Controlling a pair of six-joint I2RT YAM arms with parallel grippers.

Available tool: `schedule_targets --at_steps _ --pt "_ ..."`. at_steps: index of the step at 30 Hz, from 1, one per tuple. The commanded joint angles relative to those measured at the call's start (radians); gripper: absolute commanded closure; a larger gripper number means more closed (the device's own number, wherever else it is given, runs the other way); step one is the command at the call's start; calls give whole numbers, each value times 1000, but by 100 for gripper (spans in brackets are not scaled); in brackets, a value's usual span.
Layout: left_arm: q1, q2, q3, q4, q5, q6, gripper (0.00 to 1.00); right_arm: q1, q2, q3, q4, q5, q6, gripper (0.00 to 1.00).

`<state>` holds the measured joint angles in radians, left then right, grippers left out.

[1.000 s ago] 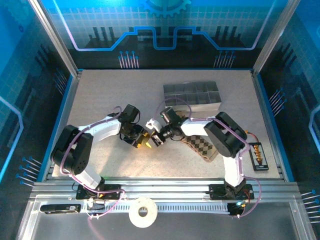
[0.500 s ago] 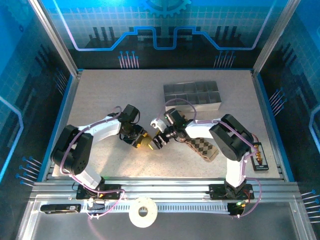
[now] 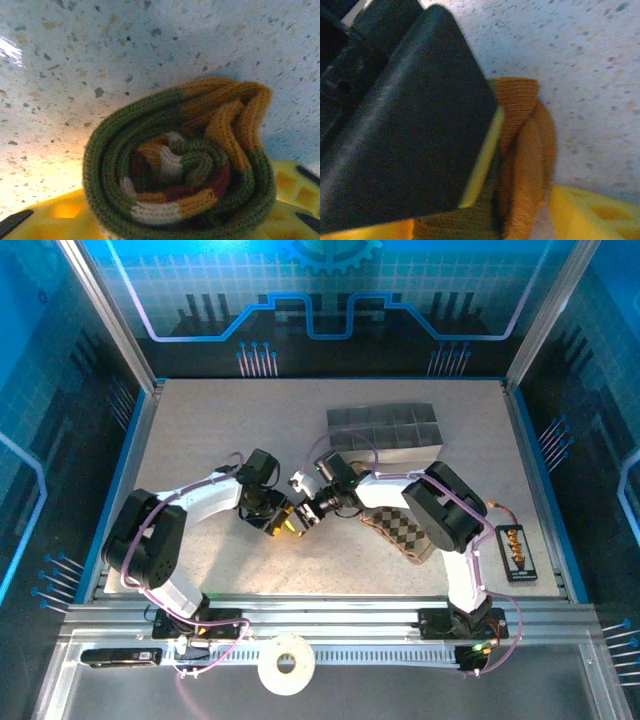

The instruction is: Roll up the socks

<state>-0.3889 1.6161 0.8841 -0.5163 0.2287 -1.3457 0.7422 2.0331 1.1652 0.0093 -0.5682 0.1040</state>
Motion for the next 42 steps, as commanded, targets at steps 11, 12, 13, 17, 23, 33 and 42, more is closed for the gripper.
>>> schedule_targets --at_steps 11,12,13,17,23,33,42 --pt "12 23 -9 -122 -65 16 49 83 60 43 -217 80 15 86" --pt "13 5 -6 -121 -69 13 46 84 52 44 -221 80 21 95" --pt "14 -12 1 -124 -73 12 42 85 43 43 -225 83 30 100" --pt "21 -110 63 -169 -123 14 13 87 -16 6 -221 99 93 100" --pt "63 -242 130 -208 -189 2 1 76 -145 -89 -171 112 189 100" --pt "127 -405 94 -238 -233 7 1 10 -366 -86 -288 253 390 100" --pt "121 -488 8 -149 -132 107 3 -153 -345 227 -733 310 705 100"
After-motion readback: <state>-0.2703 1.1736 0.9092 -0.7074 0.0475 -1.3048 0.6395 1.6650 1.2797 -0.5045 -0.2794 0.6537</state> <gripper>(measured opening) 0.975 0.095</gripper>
